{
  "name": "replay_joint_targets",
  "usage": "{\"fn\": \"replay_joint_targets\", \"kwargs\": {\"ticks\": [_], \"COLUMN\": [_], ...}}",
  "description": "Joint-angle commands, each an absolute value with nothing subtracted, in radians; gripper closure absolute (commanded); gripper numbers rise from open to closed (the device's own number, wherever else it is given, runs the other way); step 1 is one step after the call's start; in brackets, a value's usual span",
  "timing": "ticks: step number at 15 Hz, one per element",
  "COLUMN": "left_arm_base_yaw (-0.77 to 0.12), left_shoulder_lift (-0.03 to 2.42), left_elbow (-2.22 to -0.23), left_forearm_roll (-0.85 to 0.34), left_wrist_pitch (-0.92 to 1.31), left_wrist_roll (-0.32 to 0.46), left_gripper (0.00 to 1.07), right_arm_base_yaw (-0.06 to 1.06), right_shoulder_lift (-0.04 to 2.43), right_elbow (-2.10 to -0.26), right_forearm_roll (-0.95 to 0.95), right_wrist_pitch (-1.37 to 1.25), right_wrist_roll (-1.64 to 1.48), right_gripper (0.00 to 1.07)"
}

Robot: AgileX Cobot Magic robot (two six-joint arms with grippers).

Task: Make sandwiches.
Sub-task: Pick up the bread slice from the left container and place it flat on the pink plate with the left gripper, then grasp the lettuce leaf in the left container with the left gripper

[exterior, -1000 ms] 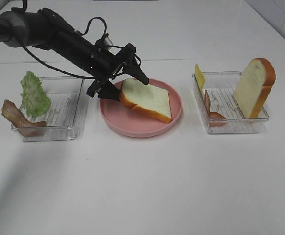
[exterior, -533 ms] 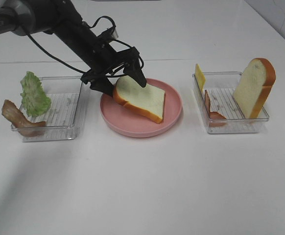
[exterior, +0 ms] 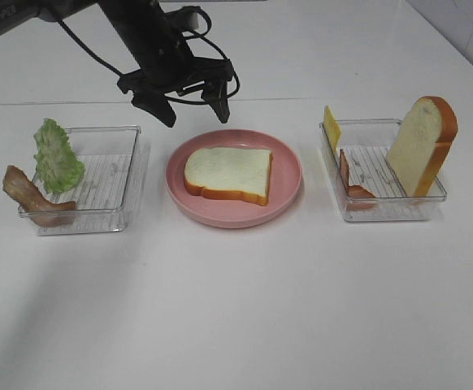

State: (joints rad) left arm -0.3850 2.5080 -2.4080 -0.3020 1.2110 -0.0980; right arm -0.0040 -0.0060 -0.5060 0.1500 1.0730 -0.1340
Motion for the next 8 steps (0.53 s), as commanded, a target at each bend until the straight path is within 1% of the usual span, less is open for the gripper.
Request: {"fn": "replay_joint_targets", "kwargs": {"ticks": [1,3,6,8], "left_arm_base_yaw": [-0.388,-0.385,-0.385,-0.385], "left_shoulder_lift": [2.454,2.419,2.339,2.268], "left_elbow": [-2.417,-2.417,-2.417,-2.413], "left_forearm_roll": [-0.267,-0.211,-0.059,0.055], "left_wrist_pitch": [1.289,1.289,1.289,1.289], "left_wrist_roll": [-0.124,-0.142,-0.191,-0.203], "left_gripper": [0.23,0.23,0.24,0.27], "right_arm_base_yaw": [-0.012,-0.012,-0.012,-0.012], "right_shoulder_lift": [-0.020,-0.020,-0.020,-0.020], "right_elbow": [-0.506,-0.506,-0.506,-0.506], "right_forearm_roll": [0.150,0.150,0.150,0.150], "right_wrist_pitch": [1.066,1.066,1.066,1.066], "right_wrist_roll": [-0.141,-0.141,-0.141,-0.141], "right_gripper": [0.33,0.33,0.33,0.33]}}
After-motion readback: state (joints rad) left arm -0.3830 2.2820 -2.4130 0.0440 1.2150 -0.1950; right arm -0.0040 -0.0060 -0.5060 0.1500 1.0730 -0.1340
